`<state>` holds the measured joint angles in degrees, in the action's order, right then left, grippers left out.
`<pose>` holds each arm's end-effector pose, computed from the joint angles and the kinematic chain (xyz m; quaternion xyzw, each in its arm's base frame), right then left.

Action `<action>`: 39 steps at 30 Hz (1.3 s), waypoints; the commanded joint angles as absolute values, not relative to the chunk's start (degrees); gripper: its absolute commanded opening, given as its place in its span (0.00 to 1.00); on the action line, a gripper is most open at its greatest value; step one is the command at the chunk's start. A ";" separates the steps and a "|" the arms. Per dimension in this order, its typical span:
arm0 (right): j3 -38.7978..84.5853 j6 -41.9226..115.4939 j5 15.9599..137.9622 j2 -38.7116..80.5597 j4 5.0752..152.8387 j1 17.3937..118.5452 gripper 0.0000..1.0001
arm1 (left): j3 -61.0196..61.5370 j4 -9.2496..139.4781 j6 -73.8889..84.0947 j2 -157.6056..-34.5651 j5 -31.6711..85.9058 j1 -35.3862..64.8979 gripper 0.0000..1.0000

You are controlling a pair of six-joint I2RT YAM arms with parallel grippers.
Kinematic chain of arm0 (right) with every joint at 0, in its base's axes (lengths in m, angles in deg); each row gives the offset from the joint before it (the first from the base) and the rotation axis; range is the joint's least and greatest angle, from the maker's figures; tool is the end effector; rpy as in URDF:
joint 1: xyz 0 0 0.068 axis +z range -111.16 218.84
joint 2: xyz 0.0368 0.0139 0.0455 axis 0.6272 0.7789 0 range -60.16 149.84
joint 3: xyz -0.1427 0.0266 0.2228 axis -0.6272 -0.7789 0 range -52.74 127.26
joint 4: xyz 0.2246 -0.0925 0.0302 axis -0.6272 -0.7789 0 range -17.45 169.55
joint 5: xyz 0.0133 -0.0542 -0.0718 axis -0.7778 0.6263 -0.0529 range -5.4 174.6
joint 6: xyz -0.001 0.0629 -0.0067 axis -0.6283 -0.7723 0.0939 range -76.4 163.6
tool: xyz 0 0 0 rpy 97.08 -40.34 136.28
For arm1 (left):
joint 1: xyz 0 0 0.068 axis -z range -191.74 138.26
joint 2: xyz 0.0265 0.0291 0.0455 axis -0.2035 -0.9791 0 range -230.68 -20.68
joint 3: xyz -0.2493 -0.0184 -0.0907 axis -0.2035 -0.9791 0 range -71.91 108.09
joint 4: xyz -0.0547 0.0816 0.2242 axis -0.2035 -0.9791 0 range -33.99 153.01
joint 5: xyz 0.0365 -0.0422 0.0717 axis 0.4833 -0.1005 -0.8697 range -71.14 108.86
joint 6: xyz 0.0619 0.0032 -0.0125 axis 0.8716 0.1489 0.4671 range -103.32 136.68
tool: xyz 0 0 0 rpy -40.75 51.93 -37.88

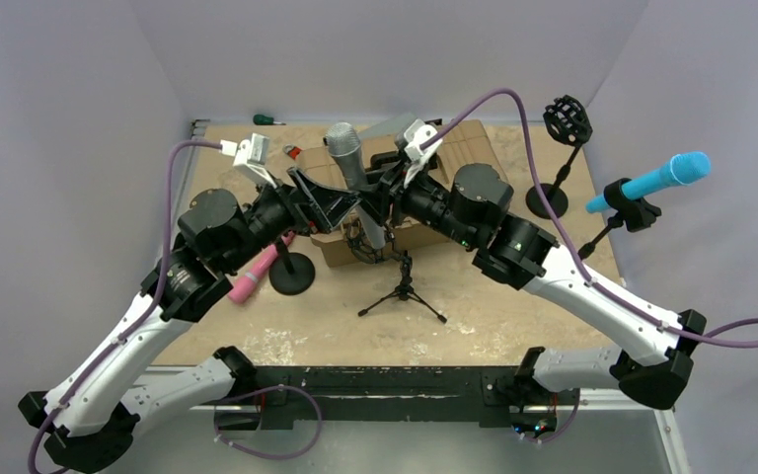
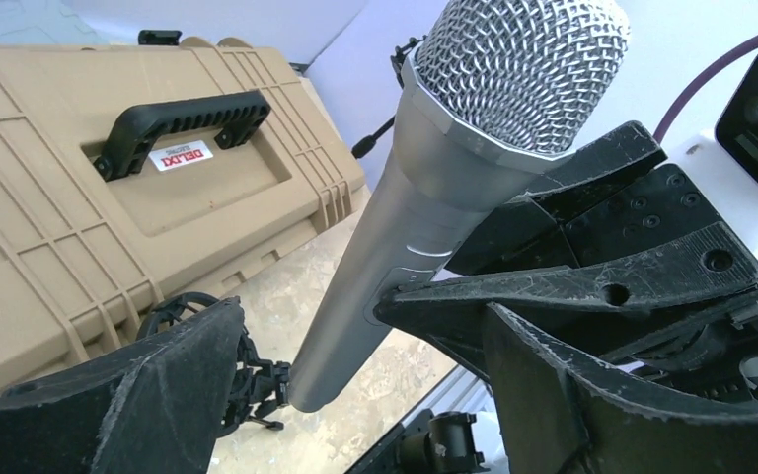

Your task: Remove the microphone from the stand

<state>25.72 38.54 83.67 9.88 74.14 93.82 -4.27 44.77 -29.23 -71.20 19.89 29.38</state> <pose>0.1546 0.2221 0.4540 -0.2957 0.6215 0.3677 0.6253 0.1340 -0.1181 0.4336 -0.0236 0.7136 -0.4867 0.5033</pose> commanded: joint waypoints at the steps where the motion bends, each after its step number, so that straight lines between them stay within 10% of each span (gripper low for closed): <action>1: 25.46 39.25 86.95 9.41 77.95 97.77 0.00 | -5.47 49.19 -30.31 -69.25 12.65 29.74 0.86; 18: 23.89 35.61 84.89 8.98 81.82 99.41 0.00 | -9.68 55.58 -30.64 -66.90 15.74 29.86 0.81; 27: 25.74 37.39 89.38 11.17 80.29 103.66 0.00 | -8.51 56.51 -29.35 -68.98 15.79 29.86 0.60; 32: 25.84 37.66 90.81 11.13 79.79 104.50 0.00 | -7.81 55.45 -27.38 -68.96 14.34 29.84 0.27; 35: 25.15 37.31 92.01 9.85 79.73 104.56 0.43 | -6.36 53.56 -25.75 -68.32 11.26 29.89 0.01; 39: 23.79 36.75 96.22 6.53 79.73 104.50 0.83 | -3.17 49.62 -23.45 -66.53 3.39 29.75 0.00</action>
<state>23.29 36.70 92.48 11.44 77.60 103.97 -8.65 51.50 -27.02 -68.64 12.64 30.01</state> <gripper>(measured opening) 0.744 0.410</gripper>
